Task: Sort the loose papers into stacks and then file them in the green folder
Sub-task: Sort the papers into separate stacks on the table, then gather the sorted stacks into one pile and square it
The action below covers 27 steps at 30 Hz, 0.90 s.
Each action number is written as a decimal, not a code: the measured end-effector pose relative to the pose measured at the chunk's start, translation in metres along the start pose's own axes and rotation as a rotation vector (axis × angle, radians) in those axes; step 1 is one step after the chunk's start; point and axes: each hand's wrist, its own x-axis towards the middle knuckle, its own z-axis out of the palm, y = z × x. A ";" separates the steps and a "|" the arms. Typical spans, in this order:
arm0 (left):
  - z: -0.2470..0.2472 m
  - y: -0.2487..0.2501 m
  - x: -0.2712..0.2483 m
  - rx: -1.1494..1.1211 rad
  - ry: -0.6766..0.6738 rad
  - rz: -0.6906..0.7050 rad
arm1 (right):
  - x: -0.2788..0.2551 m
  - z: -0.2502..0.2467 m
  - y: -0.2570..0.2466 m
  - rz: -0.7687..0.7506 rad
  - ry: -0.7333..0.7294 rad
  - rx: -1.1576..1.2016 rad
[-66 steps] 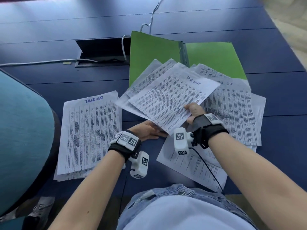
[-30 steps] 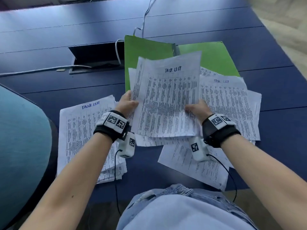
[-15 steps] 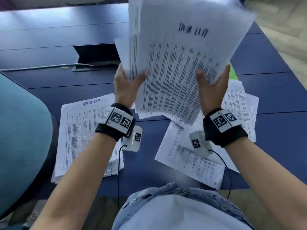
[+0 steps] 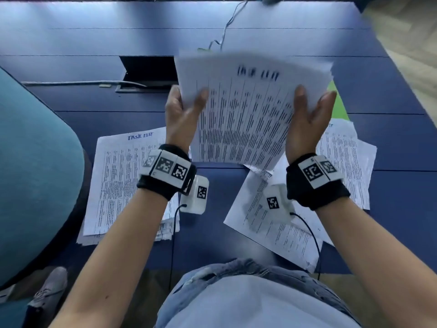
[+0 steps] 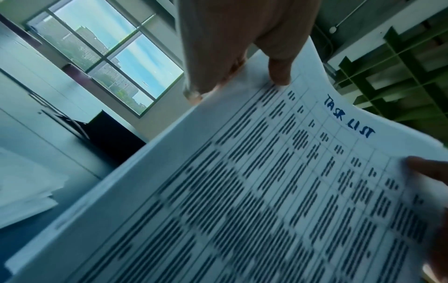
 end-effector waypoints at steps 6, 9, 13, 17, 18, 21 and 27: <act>-0.014 -0.033 -0.020 0.228 -0.032 -0.124 | -0.024 -0.005 0.039 0.134 -0.080 -0.190; -0.028 -0.021 -0.007 0.301 0.041 -0.099 | -0.027 0.007 0.042 0.157 -0.113 -0.259; -0.070 -0.001 0.016 0.451 0.145 -0.087 | -0.035 0.039 0.051 0.265 -0.374 -0.498; -0.120 0.001 0.026 0.678 0.283 -0.172 | -0.056 0.077 0.073 0.444 -0.638 -0.664; -0.133 -0.001 0.026 0.739 0.304 -0.213 | -0.064 0.087 0.079 0.490 -0.686 -0.674; -0.164 -0.013 0.017 0.907 0.336 -0.350 | -0.092 0.110 0.098 0.621 -0.814 -0.739; -0.188 -0.044 -0.009 1.155 0.205 -0.636 | -0.140 0.136 0.123 0.824 -0.834 -0.761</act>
